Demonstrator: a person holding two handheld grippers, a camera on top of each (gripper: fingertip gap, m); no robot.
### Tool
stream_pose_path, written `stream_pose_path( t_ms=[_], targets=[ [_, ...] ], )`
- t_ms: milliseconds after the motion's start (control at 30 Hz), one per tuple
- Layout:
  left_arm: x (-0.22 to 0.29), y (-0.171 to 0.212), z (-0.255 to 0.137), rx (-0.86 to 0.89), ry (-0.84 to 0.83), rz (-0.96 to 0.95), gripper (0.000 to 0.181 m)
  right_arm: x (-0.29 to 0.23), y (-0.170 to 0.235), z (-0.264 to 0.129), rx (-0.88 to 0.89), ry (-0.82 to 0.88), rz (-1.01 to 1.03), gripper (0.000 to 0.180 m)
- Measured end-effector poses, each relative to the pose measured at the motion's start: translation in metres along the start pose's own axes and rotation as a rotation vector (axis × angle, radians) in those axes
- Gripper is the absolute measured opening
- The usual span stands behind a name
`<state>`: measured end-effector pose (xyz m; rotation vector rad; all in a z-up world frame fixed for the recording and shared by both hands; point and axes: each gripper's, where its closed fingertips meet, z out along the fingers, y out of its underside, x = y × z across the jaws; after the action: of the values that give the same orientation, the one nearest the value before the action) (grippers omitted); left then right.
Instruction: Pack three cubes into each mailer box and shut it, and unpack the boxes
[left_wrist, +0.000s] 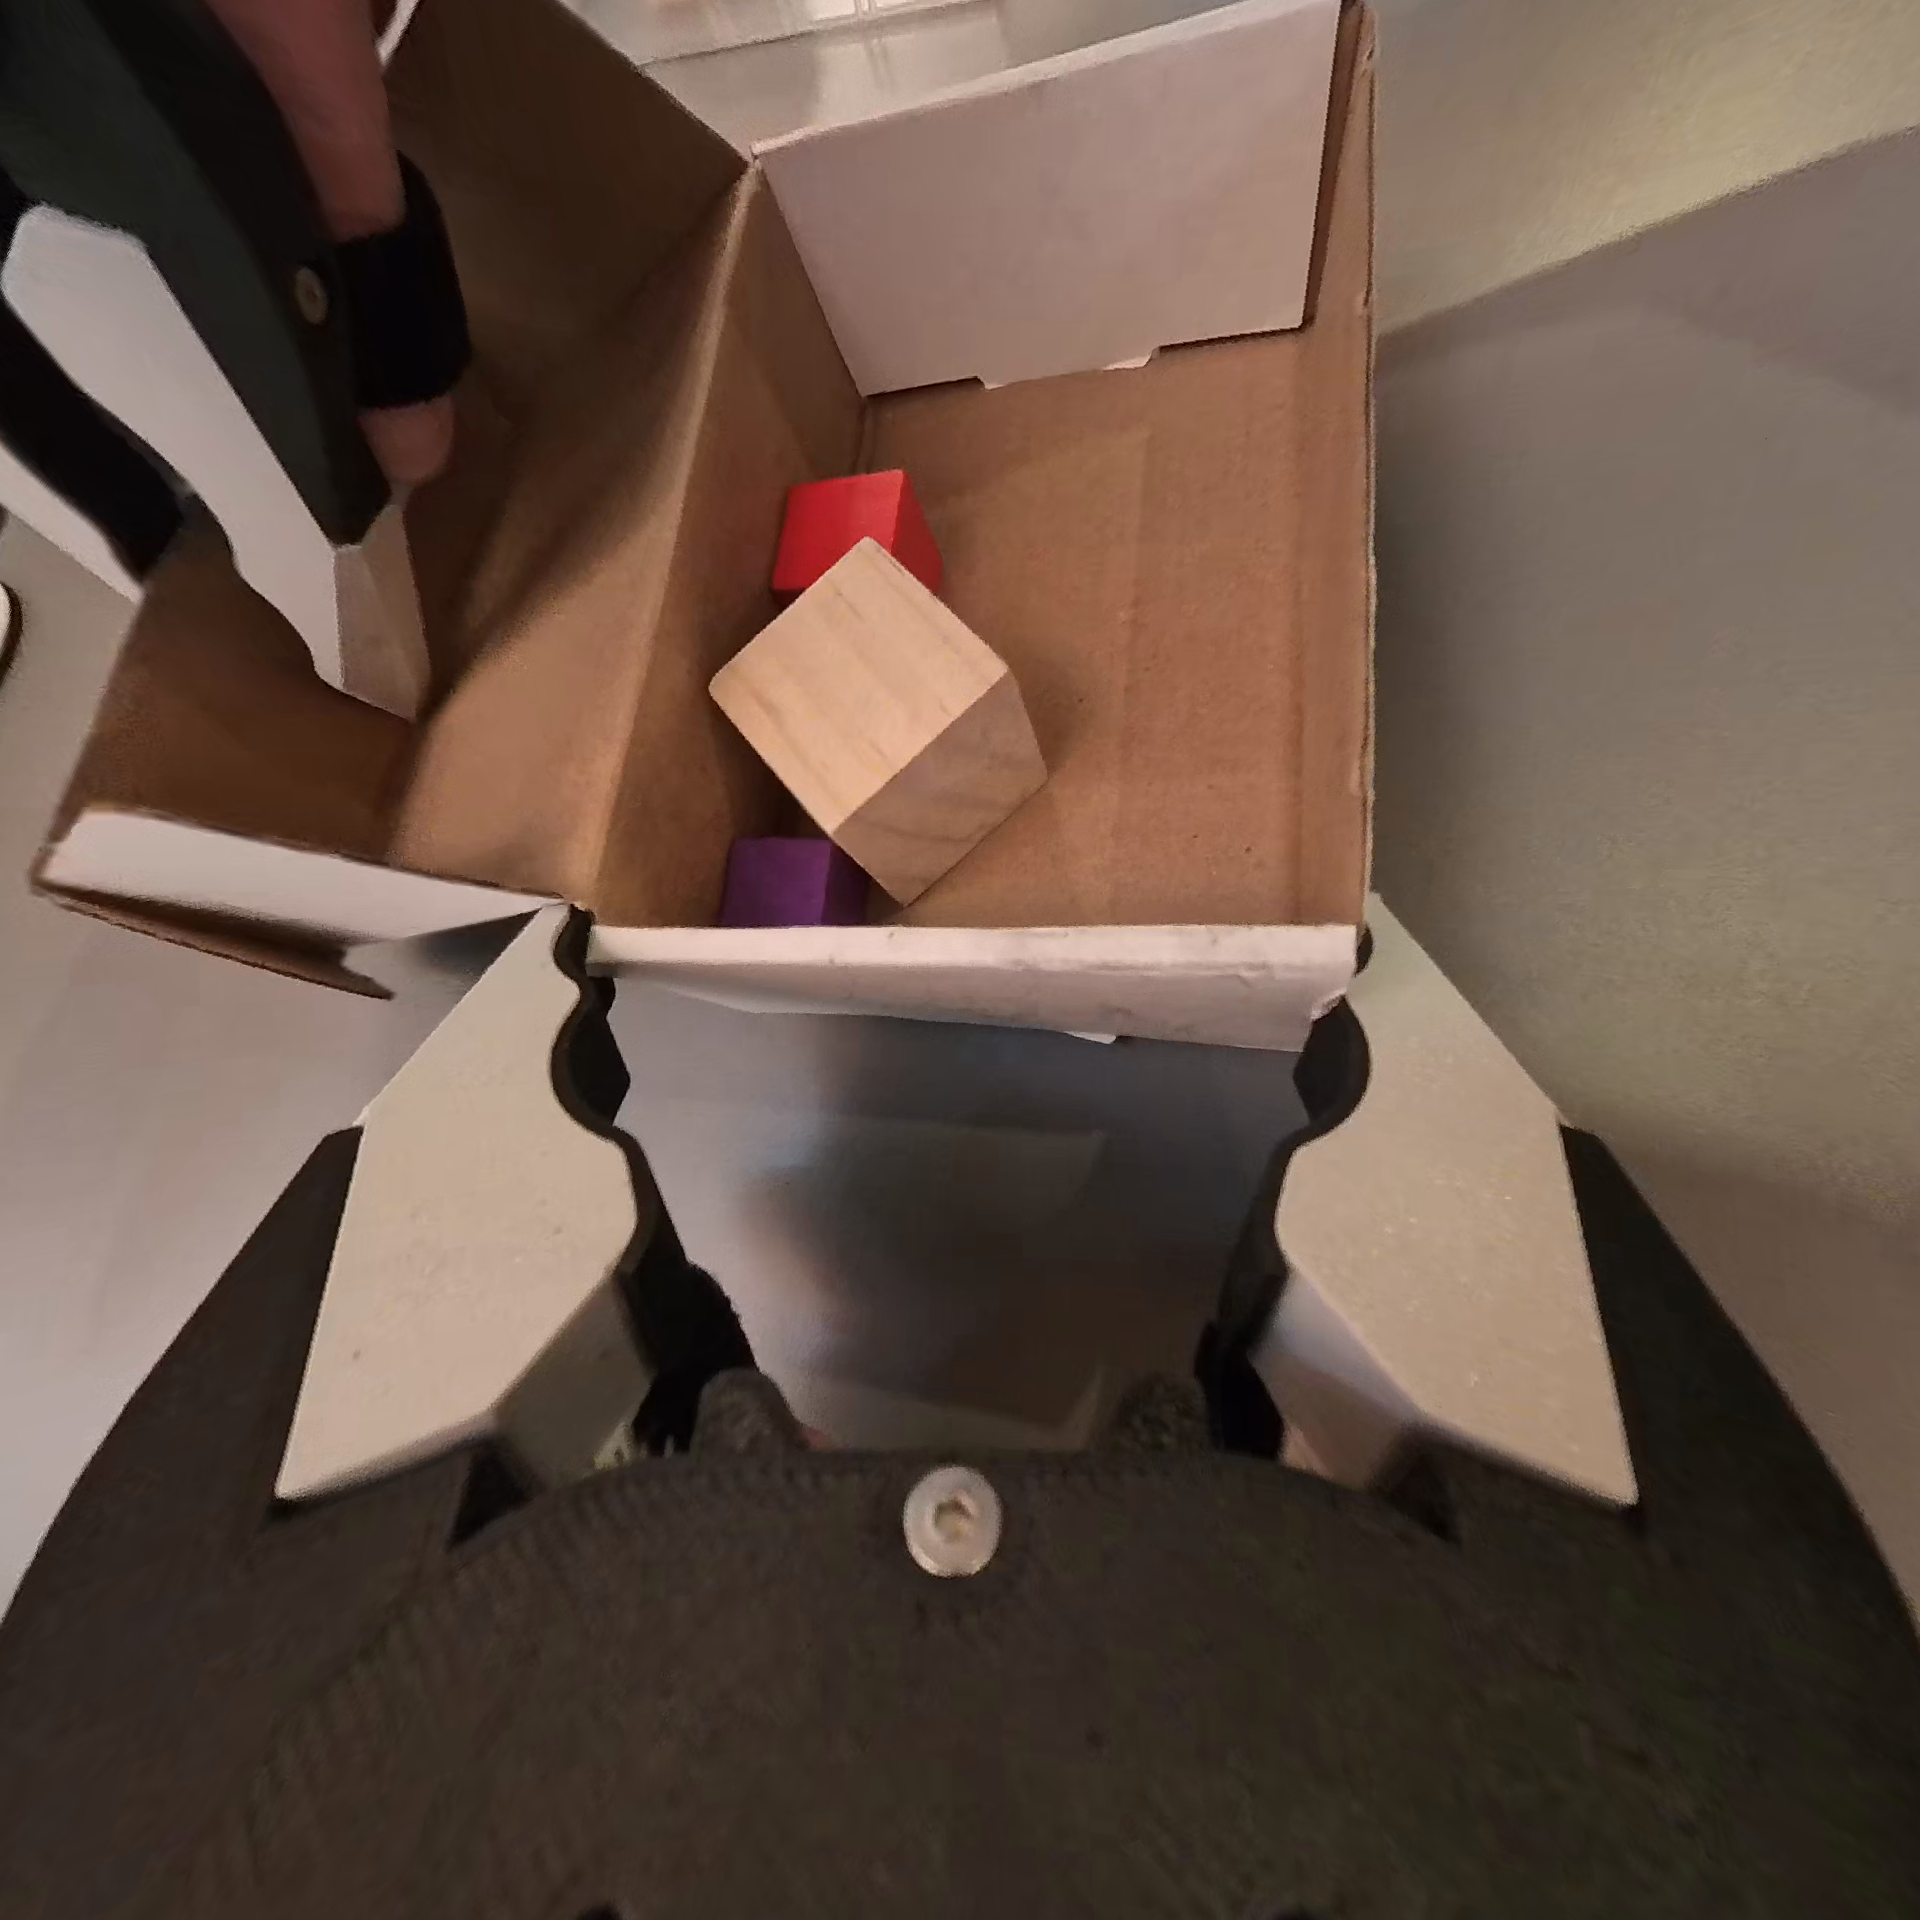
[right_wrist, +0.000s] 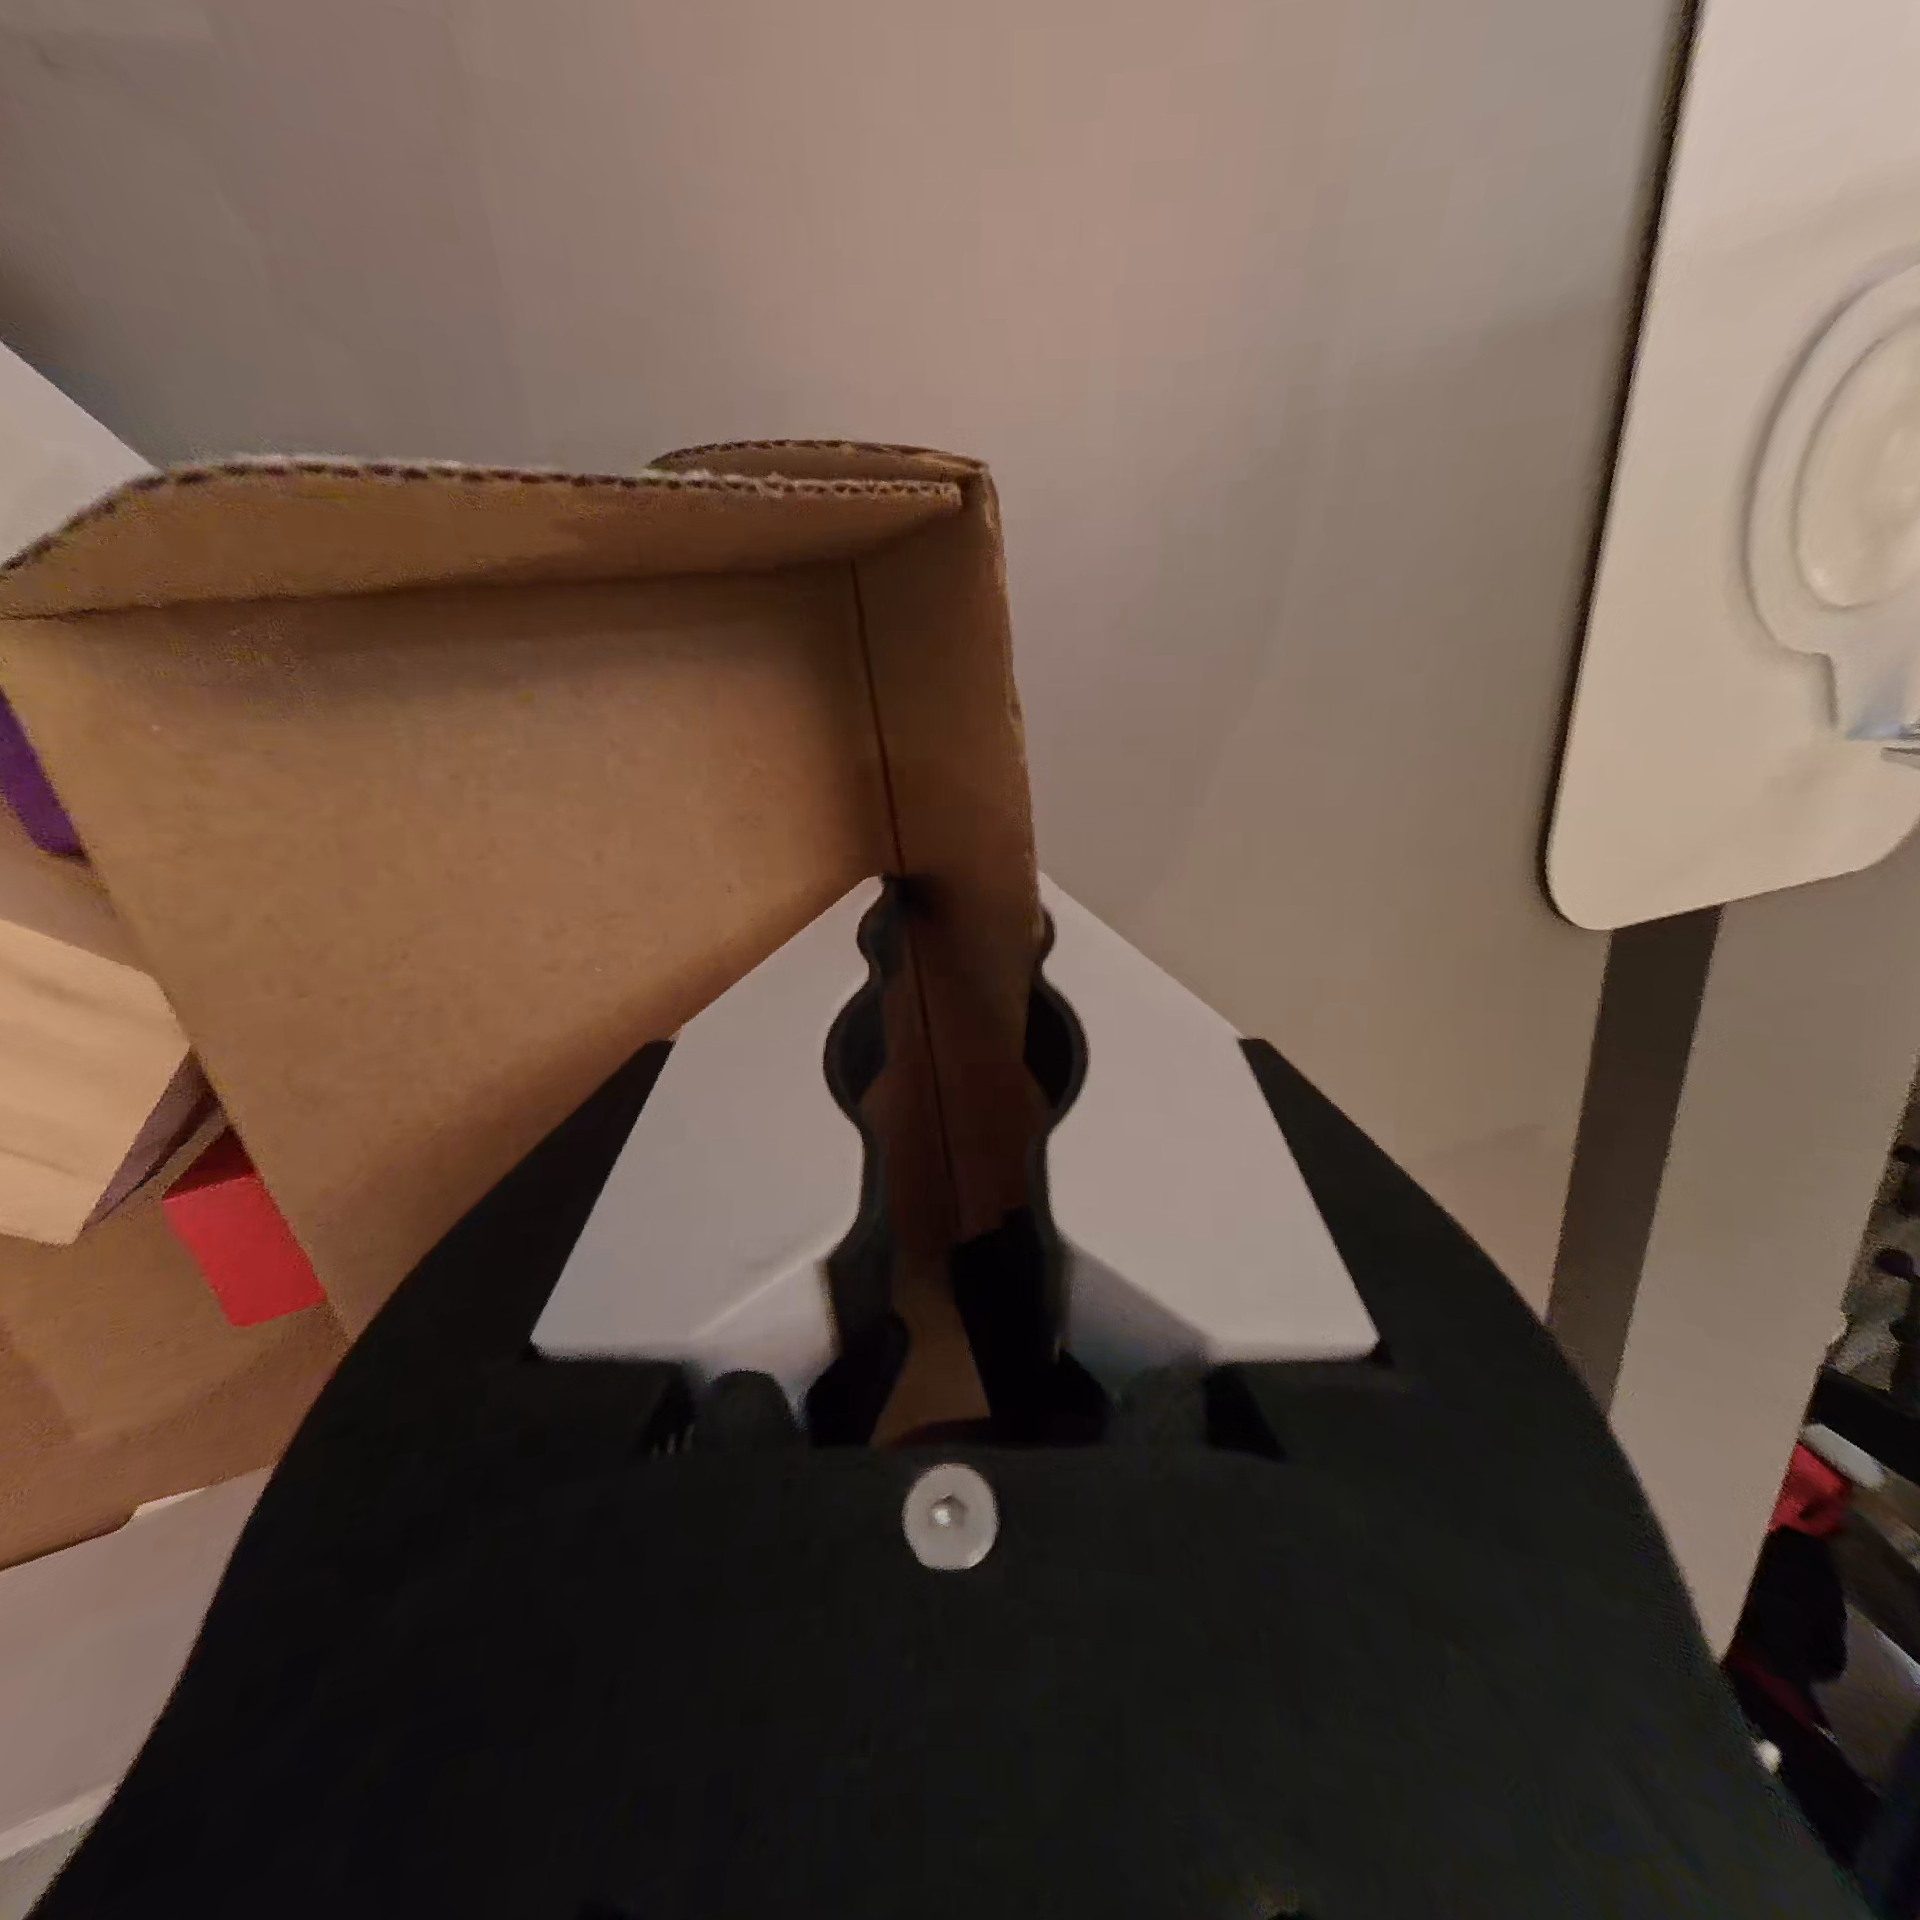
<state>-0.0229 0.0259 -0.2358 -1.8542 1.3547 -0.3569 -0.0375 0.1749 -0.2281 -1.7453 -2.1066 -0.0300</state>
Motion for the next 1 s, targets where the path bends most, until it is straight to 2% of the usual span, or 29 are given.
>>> stream_pose_path(
  t_ms=[333, 433, 533, 633, 700, 833, 1000],
  targets=[
    [0.001, -0.001, 0.000, -0.009, 0.004, 0.005, 0.133, 0.002, -0.021, -0.087, 0.158, 0.160, -0.007, 0.050],
    [0.001, -0.001, 0.001, -0.012, 0.002, 0.003, 0.133, -0.005, -0.021, -0.117, 0.192, 0.204, -0.011, 0.050],
    [0.001, -0.001, 0.001, -0.018, -0.002, -0.001, 0.133, -0.022, -0.018, -0.146, 0.222, 0.217, -0.015, 0.043],
    [0.000, -0.001, 0.001, -0.019, -0.007, -0.005, 0.133, -0.054, -0.022, -0.167, 0.298, 0.146, 0.028, 0.041],
    [0.000, -0.001, 0.001, -0.023, -0.008, -0.005, 0.133, -0.080, -0.019, -0.158, 0.281, 0.064, 0.059, 0.049],
    [-0.001, -0.001, 0.001, -0.030, -0.011, -0.009, 0.133, -0.109, -0.006, -0.111, 0.170, -0.026, 0.119, 0.066],
    [-0.001, -0.001, 0.002, -0.032, -0.014, -0.014, 0.133, -0.121, -0.009, -0.073, 0.181, -0.090, 0.238, 0.060]
  ],
)
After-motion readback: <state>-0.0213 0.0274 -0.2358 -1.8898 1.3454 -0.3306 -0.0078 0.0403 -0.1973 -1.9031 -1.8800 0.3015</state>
